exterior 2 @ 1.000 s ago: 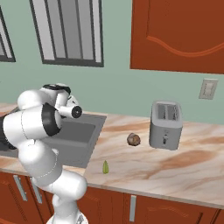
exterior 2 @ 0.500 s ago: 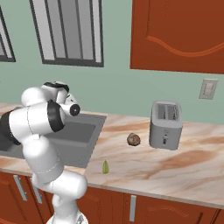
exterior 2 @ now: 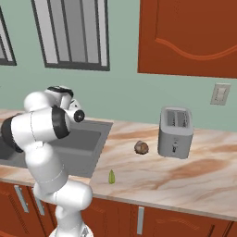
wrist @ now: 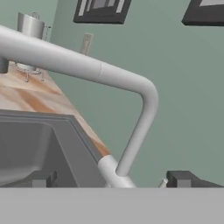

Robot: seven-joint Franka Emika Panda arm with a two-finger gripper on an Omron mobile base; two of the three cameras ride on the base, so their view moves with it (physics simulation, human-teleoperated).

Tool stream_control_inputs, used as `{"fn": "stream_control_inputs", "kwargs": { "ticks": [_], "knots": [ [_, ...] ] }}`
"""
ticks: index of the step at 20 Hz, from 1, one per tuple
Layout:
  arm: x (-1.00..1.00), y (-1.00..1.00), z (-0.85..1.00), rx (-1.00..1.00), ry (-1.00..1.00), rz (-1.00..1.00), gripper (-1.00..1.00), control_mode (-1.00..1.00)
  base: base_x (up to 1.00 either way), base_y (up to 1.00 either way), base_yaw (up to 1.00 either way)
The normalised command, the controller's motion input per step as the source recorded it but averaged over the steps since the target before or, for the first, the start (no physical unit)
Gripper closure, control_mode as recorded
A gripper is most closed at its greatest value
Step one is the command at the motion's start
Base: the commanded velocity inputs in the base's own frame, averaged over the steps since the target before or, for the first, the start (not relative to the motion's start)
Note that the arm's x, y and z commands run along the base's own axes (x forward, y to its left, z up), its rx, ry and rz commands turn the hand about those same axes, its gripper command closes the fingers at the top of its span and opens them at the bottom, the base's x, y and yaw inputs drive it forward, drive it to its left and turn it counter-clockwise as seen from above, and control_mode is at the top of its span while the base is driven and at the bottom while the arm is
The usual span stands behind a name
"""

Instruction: Turn on the sink faucet. Then move the lemon wedge from the counter to the sink. Turn off the sink. Move the vegetable from the sink to the pot next to the stove. Finally move the pot to the front left burner.

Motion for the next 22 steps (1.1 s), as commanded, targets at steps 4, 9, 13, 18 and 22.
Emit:
{"fn": "stream_control_inputs", "kwargs": {
  "ticks": [4,9,13,18,22],
  "knots": [
    [0.16,-0.1,0.0,0.01,0.0,0.0,-1.0,-1.0,0.0,0.0,0.0],
    [0.17,-0.09,0.0,0.03,0.0,0.0,-1.0,-1.0,0.0,0.0,0.0],
    [0.14,-0.02,0.0,0.02,0.0,0.0,-1.0,-1.0,0.0,0.0,0.0],
    [0.07,0.0,-0.07,0.0,0.0,0.0,-1.0,-1.0,0.0,0.0,0.0],
    [0.06,0.0,-0.12,0.0,0.01,0.0,-1.0,-1.0,0.0,0.0,0.0]
  ]
}}
